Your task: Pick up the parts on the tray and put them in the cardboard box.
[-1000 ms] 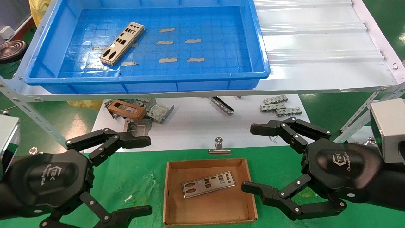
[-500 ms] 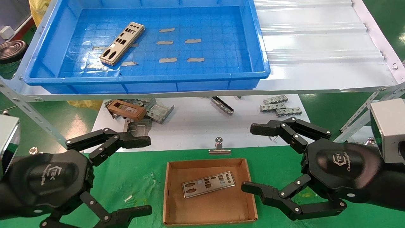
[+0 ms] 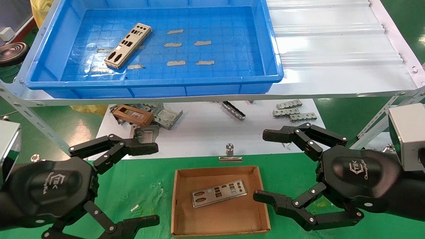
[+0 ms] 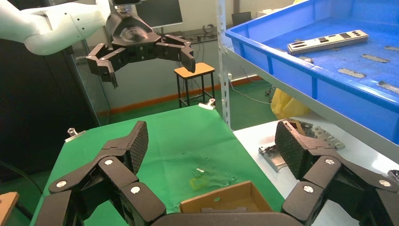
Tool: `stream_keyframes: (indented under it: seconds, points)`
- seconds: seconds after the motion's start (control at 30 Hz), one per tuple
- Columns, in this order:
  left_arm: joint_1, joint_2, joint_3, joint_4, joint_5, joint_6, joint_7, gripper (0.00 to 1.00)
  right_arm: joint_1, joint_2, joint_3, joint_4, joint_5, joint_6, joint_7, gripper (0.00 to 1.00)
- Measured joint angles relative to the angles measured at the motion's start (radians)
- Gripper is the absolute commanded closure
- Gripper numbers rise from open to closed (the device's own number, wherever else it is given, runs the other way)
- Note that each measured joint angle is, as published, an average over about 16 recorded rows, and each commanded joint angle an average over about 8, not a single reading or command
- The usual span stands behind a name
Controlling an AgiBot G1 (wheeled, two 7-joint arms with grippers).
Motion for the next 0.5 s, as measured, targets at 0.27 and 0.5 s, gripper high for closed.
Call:
stream_keyframes:
  seconds: [0.27,0.5]
  points:
    - [0.0,0.0,0.0,0.0,0.0,0.0,0.0,0.0,0.0,0.0,0.0,0.0,0.0,0.0,0.0,0.0]
    - [0.0,0.0,0.0,0.0,0.0,0.0,0.0,0.0,0.0,0.0,0.0,0.0,0.0,0.0,0.0,0.0]
